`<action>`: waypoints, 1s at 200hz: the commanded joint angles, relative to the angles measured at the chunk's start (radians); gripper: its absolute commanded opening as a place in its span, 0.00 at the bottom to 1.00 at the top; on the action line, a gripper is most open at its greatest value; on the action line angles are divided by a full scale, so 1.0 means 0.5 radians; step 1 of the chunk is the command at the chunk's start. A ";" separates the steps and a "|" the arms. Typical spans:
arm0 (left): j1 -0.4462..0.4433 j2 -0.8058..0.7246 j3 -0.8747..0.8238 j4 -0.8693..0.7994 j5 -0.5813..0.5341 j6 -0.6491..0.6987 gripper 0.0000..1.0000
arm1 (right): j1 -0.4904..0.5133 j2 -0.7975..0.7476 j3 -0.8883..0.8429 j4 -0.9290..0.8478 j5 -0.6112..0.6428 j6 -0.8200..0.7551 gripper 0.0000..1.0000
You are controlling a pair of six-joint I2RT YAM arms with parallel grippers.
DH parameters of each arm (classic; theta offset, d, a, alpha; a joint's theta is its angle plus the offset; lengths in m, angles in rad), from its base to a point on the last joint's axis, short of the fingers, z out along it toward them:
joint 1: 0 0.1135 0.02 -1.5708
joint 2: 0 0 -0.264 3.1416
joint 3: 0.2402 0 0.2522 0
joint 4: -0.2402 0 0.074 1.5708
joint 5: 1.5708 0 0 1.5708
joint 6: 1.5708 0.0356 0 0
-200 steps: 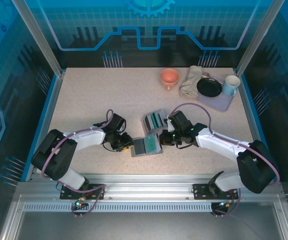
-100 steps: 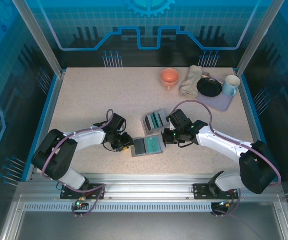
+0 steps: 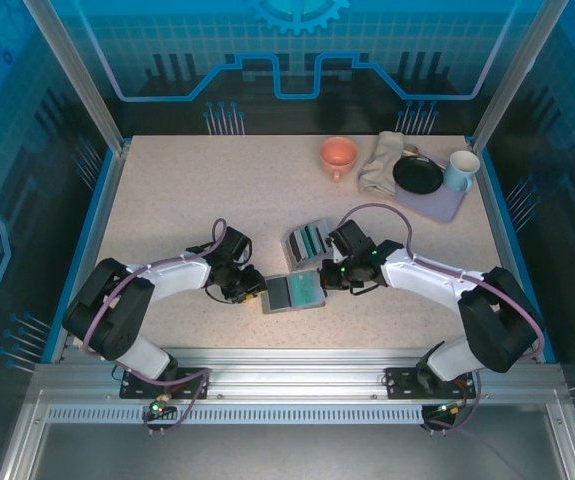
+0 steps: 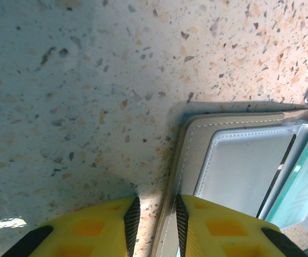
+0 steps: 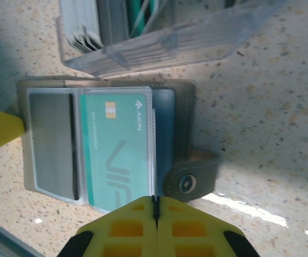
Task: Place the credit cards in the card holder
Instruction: Flip over the card slot in the card holder.
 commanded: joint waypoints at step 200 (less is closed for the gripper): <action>-0.071 -0.086 -0.017 -0.053 -0.124 0.036 0.30 | 0.189 -0.032 0.265 -0.290 0.241 -0.011 0.00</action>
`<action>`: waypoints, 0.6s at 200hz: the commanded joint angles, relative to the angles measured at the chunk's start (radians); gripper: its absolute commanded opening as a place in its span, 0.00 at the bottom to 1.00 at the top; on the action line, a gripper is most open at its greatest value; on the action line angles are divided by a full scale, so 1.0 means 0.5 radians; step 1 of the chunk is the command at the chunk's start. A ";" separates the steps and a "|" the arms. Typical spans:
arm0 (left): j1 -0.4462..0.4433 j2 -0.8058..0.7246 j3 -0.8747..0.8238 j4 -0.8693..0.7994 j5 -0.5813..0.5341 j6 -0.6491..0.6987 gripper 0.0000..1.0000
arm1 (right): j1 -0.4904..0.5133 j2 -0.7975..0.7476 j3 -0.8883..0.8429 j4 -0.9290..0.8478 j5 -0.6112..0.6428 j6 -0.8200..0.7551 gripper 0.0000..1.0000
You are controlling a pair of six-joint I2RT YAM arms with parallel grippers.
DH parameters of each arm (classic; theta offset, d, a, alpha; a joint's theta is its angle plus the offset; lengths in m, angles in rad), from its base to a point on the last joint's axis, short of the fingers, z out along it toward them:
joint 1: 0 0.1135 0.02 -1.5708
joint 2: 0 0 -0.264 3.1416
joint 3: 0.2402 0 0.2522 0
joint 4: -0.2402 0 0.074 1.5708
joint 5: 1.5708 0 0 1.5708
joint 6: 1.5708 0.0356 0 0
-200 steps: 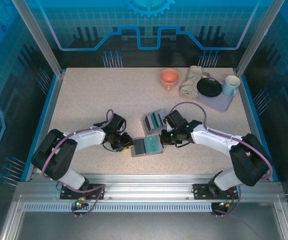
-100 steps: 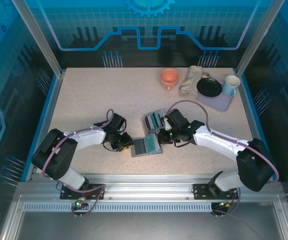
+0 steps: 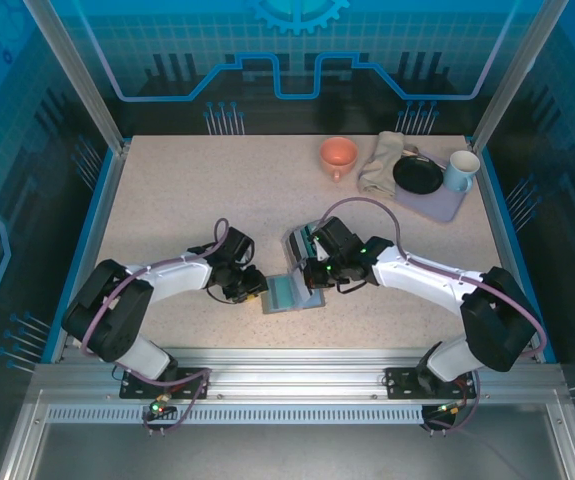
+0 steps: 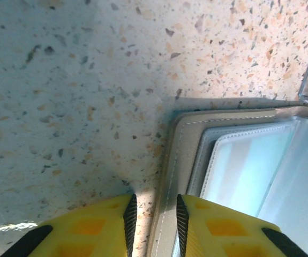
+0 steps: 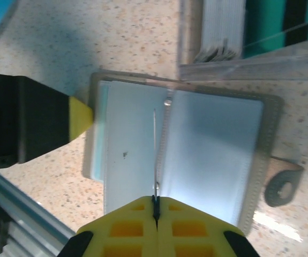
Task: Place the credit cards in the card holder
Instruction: Flip over the card slot in the card holder.
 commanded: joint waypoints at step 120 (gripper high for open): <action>-0.030 -0.122 -0.077 0.080 -0.035 -0.042 0.42 | 0.014 -0.085 -0.461 0.887 -0.145 0.388 0.00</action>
